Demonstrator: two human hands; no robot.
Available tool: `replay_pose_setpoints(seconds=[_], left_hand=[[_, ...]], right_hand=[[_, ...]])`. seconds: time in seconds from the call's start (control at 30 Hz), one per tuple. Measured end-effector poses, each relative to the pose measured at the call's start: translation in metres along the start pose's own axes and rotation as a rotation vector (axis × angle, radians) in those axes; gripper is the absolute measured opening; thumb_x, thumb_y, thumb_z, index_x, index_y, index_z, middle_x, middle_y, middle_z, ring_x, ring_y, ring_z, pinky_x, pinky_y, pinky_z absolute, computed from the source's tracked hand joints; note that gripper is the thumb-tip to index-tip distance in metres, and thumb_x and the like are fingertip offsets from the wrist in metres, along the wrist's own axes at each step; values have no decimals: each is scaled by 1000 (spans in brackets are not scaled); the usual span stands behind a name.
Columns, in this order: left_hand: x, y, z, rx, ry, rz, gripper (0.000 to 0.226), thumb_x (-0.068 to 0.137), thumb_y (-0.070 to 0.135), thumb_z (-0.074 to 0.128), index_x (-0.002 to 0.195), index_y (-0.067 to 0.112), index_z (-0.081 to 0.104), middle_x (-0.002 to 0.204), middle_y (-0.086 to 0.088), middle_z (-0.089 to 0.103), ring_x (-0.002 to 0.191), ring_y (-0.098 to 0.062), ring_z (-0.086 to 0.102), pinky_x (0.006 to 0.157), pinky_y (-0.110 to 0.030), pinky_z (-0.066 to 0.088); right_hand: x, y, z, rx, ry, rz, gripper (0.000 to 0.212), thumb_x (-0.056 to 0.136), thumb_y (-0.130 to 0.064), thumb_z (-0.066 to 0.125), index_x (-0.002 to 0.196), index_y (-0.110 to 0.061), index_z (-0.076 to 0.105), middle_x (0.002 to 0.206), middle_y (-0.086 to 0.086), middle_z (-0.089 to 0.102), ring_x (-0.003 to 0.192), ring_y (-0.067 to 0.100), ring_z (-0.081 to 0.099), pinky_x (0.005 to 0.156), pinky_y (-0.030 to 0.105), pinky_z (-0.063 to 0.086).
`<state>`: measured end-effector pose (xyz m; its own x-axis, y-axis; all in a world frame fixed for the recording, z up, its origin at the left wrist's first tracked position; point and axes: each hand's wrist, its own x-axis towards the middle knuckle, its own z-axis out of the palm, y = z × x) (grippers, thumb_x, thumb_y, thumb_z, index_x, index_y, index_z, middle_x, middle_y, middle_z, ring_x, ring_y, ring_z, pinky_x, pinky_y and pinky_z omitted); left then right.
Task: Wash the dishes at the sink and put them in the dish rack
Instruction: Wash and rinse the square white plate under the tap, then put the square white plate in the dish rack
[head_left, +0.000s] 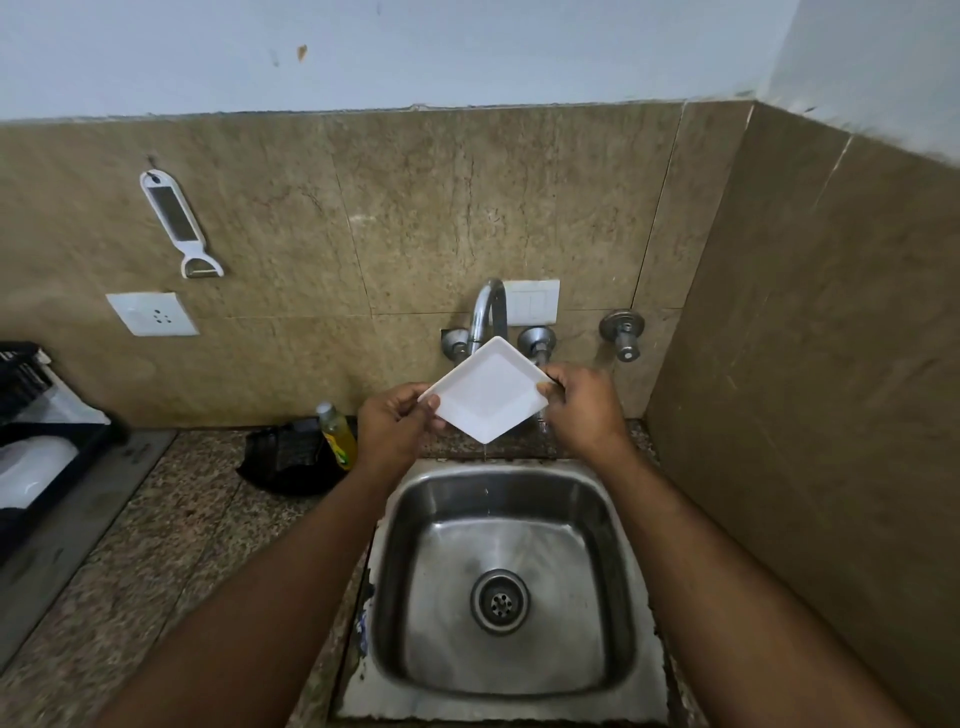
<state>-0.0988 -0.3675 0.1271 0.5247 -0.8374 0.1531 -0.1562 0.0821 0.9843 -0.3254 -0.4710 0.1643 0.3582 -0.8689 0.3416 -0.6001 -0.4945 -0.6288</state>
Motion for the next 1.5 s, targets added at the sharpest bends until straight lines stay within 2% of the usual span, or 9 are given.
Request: replay_pose_setpoints(seconds=[0.13,0.33,0.47,0.63,0.77,0.9,1.1,1.23,1.5], left_hand=[[4,4,-1,16,20,-1,16,99,9,67,113,10,75,78,-11,78,63,-12,70,55,-18,53],[6,13,1,37,34,21,16,99,10,68,113,9,75,73,-15,75,58,-13,68,52,-19,51],[4,20,3,38,38,35,18,98,8,68,115,8,75,69,-7,74,54,-7,66,51,-17,51],[1,23,4,47,44,51,20,98,6,67,117,5,74,71,-12,73,52,-5,64,51,-17,51],[-2,25,4,47,48,49,18,98,7,68,115,10,75,70,-7,74,53,-6,65,51,-18,52],[-4,22,2,47,49,39,15,98,10,69,104,21,75,71,-17,74,56,-14,64,50,-20,51],[-22,-16,-3,140,-13,-115,10,96,5,70,98,13,77,63,1,74,50,-9,63,51,-22,51],[-43,-45,-13,175,-47,-245,7,94,3,72,96,8,77,68,-5,74,49,-14,66,45,-22,47],[-52,-59,-57,170,-2,-365,12,95,3,70,106,2,76,69,-13,76,58,-24,70,58,-32,56]], right_hand=[[3,-4,-4,-8,27,-24,23,89,-6,66,107,-15,77,90,5,76,76,16,62,58,16,33],[6,-5,-8,8,29,-28,30,89,-8,65,114,-19,76,94,2,77,82,17,68,67,26,47],[6,-5,-12,0,32,-35,28,92,-10,66,117,-18,76,98,4,77,85,18,68,68,25,44],[5,-6,-15,7,34,-37,28,92,-10,66,117,-16,76,98,5,77,84,18,68,68,24,43],[3,-6,-17,4,30,-35,27,93,-11,66,119,-16,75,98,4,77,85,19,70,69,25,47],[-1,-7,-17,13,32,-47,27,93,-10,65,118,-17,75,95,3,76,82,17,68,67,28,50],[-27,9,11,-72,-98,55,15,94,-10,64,102,-16,75,88,5,73,81,23,67,64,26,38],[-43,15,31,-143,-195,67,18,93,-14,64,106,-18,77,92,5,78,81,24,69,72,33,54],[-53,-8,58,53,-341,147,14,96,-16,67,99,-23,78,63,-10,68,54,2,66,55,21,46]])
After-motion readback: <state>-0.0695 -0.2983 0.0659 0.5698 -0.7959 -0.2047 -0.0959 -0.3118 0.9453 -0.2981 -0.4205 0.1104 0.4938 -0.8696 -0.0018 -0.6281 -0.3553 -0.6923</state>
